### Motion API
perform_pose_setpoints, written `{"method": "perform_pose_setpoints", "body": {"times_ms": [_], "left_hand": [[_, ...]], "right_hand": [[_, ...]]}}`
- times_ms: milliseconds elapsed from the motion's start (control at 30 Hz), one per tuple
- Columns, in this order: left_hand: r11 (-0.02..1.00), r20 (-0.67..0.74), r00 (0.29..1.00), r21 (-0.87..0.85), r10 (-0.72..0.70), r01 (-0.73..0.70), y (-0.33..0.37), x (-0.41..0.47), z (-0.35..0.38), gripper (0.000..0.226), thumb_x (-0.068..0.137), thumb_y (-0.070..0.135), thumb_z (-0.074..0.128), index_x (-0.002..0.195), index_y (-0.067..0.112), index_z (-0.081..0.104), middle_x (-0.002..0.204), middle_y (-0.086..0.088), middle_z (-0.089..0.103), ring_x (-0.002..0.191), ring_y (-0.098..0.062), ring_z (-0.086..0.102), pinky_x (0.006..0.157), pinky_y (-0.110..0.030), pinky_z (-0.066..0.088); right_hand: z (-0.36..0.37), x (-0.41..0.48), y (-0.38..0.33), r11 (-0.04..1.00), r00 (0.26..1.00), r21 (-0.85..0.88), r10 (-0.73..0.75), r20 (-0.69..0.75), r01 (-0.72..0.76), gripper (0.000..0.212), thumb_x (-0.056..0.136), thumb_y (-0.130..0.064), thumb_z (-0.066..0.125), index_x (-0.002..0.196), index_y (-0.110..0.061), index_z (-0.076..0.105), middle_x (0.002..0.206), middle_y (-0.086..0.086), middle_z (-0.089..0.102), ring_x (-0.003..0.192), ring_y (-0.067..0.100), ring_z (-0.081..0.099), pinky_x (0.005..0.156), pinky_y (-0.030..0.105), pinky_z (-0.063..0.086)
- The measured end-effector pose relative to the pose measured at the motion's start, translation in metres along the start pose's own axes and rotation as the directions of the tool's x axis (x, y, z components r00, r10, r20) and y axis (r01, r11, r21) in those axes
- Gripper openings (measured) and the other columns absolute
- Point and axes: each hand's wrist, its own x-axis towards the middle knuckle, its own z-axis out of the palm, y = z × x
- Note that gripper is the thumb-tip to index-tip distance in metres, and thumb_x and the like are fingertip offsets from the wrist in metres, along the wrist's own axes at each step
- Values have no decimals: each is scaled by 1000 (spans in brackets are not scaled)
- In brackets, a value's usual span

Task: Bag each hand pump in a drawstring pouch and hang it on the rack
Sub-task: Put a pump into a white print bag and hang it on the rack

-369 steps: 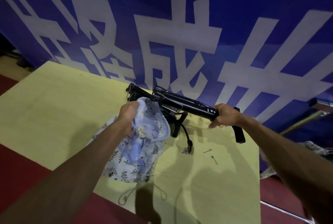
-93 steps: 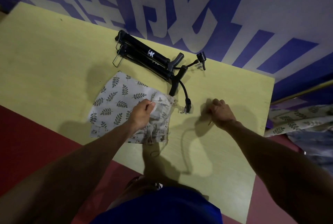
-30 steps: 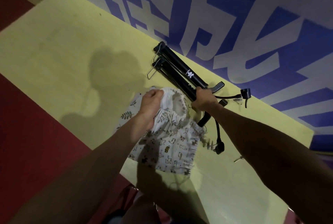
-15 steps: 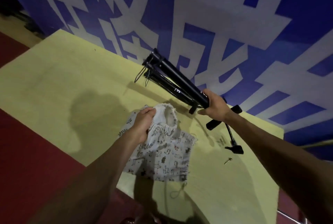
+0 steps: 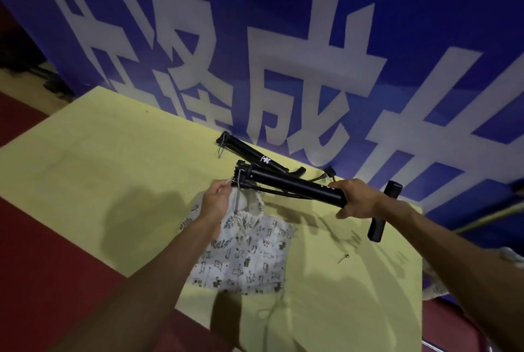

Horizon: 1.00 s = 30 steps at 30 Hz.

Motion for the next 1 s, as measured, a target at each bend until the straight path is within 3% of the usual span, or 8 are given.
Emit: {"method": "perform_pose_setpoints", "body": {"times_ms": [100, 300, 467, 567, 633, 767, 933, 1000], "left_hand": [[996, -63, 995, -24, 81, -83, 7, -3, 8, 16, 99, 26, 43, 102, 16, 55, 109, -6, 54, 97, -20, 46, 84, -30, 36], [983, -141, 976, -58, 163, -173, 33, -4, 12, 18, 100, 23, 41, 105, 13, 55, 106, -8, 54, 95, -22, 48, 79, -31, 39], [869, 208, 907, 273, 365, -412, 29, -11, 24, 21, 97, 24, 46, 104, 11, 61, 100, -5, 64, 94, -22, 59, 79, -28, 47], [812, 408, 839, 305, 360, -497, 24, -23, 41, 18, 97, 23, 47, 101, 13, 62, 91, -1, 66, 87, -17, 62, 75, -16, 47], [815, 449, 824, 290, 347, -501, 25, -33, 53, 17, 97, 24, 47, 99, 15, 61, 89, 0, 65, 85, -15, 62, 71, -13, 45], [852, 458, 822, 223, 338, -475, 32, -48, 78, 21, 98, 26, 44, 102, 12, 59, 100, -11, 67, 93, -23, 63, 81, -34, 51], [948, 318, 913, 100, 256, -301, 34, -48, 84, 15, 98, 26, 42, 88, 23, 53, 101, -9, 61, 93, -21, 57, 81, -33, 49], [971, 296, 934, 65, 202, -231, 27, -43, 78, 14, 99, 26, 42, 92, 20, 53, 97, -6, 61, 89, -17, 57, 78, -30, 48]], "right_hand": [[-2, -2, -4, 1000, 1000, -4, -12, -5, 12, 43, 72, -16, 73, 112, -16, 58, 96, 3, 61, 90, 22, 56, 81, 36, 47], [-13, -17, -3, 989, 999, -144, -29, -16, 26, 40, 77, -14, 64, 113, -26, 54, 102, -1, 59, 91, 19, 57, 75, 36, 52], [-21, -25, -17, 953, 999, -301, -27, 37, 37, 34, 78, -22, 64, 110, -25, 55, 102, -3, 58, 96, 20, 56, 70, 33, 45], [-24, -18, -33, 964, 992, -263, 0, 124, 33, 33, 73, -24, 69, 104, -19, 58, 92, -2, 58, 90, 22, 59, 68, 34, 47], [-25, -10, -45, 974, 986, -223, -1, 166, 38, 32, 70, -19, 68, 101, -13, 60, 91, 6, 65, 81, 25, 64, 65, 35, 54], [-23, 6, -74, 989, 977, -134, -28, 211, 57, 11, 74, -11, 68, 79, -8, 60, 67, 4, 59, 51, 18, 54, 47, 24, 45], [-6, 26, -90, 994, 978, 43, -107, 178, 101, 17, 71, -9, 75, 82, -7, 63, 85, 10, 64, 81, 33, 65, 72, 40, 57], [2, 33, -93, 989, 978, 84, -133, 158, 121, 22, 68, -9, 78, 81, -11, 60, 87, 7, 62, 85, 30, 63, 72, 37, 54]]}}
